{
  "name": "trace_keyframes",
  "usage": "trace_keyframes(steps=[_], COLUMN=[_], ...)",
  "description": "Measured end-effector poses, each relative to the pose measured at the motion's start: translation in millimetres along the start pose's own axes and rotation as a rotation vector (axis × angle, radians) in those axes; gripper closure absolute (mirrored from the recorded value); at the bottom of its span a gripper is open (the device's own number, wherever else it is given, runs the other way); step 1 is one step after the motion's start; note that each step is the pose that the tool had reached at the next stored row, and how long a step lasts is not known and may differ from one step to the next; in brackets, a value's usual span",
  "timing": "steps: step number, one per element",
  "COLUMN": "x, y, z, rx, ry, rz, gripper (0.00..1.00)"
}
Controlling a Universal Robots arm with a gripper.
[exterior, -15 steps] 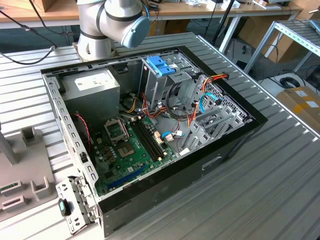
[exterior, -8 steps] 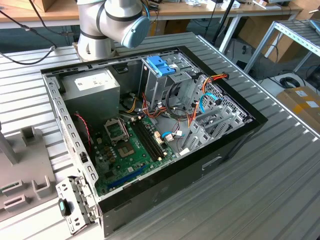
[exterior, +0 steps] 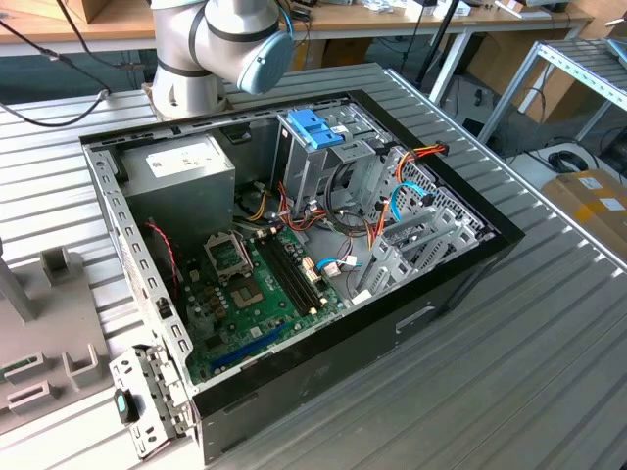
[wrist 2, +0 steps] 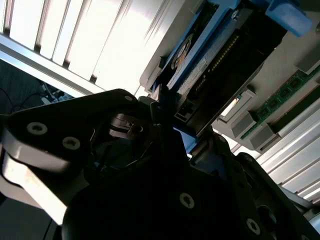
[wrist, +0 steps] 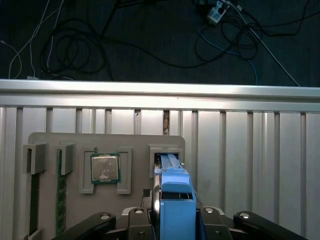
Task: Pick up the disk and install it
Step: 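Pick up the disk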
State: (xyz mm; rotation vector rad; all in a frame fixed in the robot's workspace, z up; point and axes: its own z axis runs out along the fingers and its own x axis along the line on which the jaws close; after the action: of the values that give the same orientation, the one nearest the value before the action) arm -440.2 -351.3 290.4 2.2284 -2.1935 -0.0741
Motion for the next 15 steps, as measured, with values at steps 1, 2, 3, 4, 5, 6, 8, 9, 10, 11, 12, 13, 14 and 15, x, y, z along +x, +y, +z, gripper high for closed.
trace_keyframes(steps=[1,2,3,4,5,6,8,9,10,11,12,13,14,15], x=[0.0,0.0,0.0,0.0,0.0,-0.1,-0.1,-0.2,-0.2,-0.2,-0.2,-0.2,-0.2,-0.2], y=[0.0,0.0,0.0,0.0,0.1,0.1,0.2,0.2,0.2,0.2,0.2,0.2,0.3,0.3], z=[-0.1,-0.5,-1.0,-1.5,-2.3,-2.9,-4.2,-4.4,-4.6,-4.9,-5.3,-5.6,-6.1,-6.5], rx=[0.0003,0.0004,0.0003,0.0002,0.0000,0.0001,0.0001,0.0002,0.0003,0.0001,-0.0001,-0.0001,-0.0002,-0.0001], ry=[-0.0002,-0.0002,-0.0001,-0.0001,0.0000,0.0000,0.0000,-0.0001,-0.0001,0.0000,0.0000,0.0000,0.0001,0.0000], rz=[0.000,0.000,0.000,0.000,0.000,0.000,0.000,0.000,0.000,0.000,0.000,0.000,0.000,0.000], gripper=[0.63,0.63,0.63,0.63,0.63,0.63,0.63,0.63,0.63,0.63,0.63,0.63,0.63,0.63])
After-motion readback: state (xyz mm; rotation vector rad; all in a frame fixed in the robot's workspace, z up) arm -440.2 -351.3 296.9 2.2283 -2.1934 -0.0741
